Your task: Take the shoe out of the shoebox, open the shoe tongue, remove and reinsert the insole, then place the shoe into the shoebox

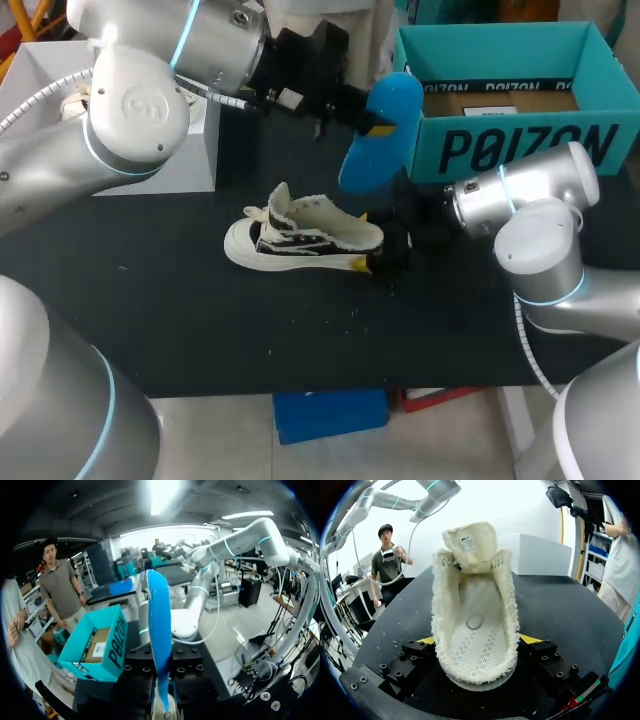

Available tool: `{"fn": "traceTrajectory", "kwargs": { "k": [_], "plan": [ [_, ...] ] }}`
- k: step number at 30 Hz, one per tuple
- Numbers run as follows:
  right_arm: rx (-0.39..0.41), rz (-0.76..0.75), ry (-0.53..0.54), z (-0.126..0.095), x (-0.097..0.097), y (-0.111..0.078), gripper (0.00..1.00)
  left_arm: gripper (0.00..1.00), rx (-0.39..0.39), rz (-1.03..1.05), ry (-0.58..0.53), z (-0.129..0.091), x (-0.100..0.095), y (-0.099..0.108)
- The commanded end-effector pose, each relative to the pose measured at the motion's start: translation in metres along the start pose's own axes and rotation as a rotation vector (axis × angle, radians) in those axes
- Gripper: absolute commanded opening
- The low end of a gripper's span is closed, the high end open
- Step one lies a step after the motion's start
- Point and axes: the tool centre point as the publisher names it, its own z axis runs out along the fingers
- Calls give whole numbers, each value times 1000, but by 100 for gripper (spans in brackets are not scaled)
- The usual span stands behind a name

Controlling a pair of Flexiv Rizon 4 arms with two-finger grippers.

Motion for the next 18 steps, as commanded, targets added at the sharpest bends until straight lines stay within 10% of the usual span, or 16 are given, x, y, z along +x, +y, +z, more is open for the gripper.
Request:
{"fn": "traceTrajectory", "kwargs": {
  "k": [1, 18],
  "plan": [
    [1, 1, 0, 2, 0, -3, 0, 0, -2, 1, -1, 1, 0, 0],
    [1, 1, 0, 2, 0, -3, 0, 0, 111, -335, 141, -35, 25, -31]
  ]
}}
